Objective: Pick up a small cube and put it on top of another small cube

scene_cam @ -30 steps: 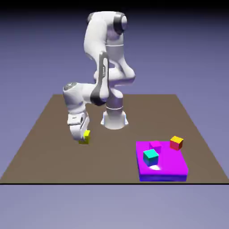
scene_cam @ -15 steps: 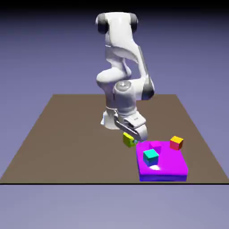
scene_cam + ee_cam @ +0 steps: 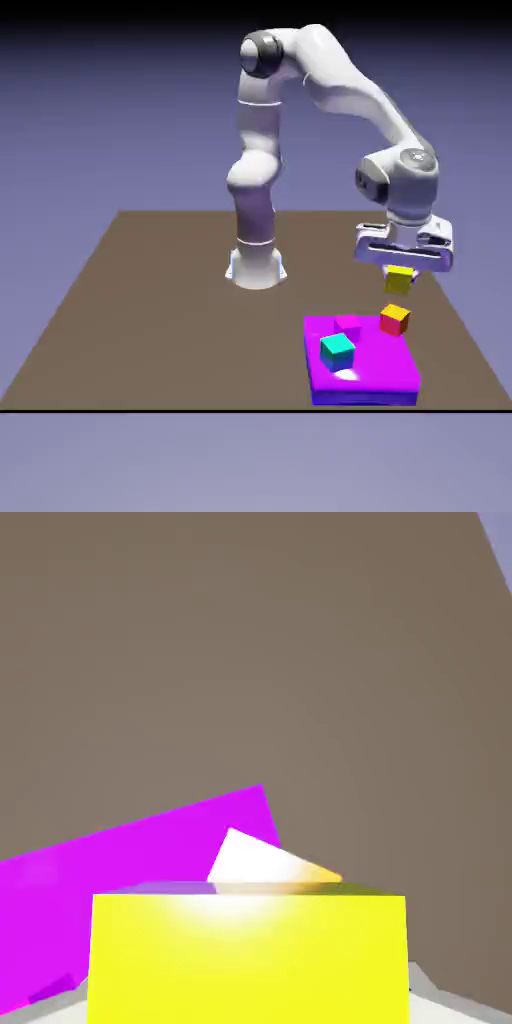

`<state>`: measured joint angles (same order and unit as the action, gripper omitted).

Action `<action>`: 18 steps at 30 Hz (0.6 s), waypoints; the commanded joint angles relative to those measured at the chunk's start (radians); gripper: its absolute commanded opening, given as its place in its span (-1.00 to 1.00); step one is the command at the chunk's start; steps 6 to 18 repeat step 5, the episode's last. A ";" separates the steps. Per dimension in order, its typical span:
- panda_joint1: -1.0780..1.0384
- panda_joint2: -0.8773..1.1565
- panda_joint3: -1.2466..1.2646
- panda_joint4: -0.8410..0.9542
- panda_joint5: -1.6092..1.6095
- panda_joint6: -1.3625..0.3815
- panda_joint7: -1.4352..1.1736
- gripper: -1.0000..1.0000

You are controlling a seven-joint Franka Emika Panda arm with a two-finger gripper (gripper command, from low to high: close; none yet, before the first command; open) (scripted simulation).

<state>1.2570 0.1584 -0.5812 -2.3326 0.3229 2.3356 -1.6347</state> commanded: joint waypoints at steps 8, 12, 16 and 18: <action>0.003 -0.038 -0.010 0.013 -0.036 -0.040 0.026 1.00; 0.003 -0.038 -0.010 0.013 -0.036 -0.040 0.026 1.00; 0.003 -0.038 -0.010 0.013 -0.036 -0.040 0.026 1.00; 0.003 -0.038 -0.010 0.013 -0.036 -0.040 0.026 1.00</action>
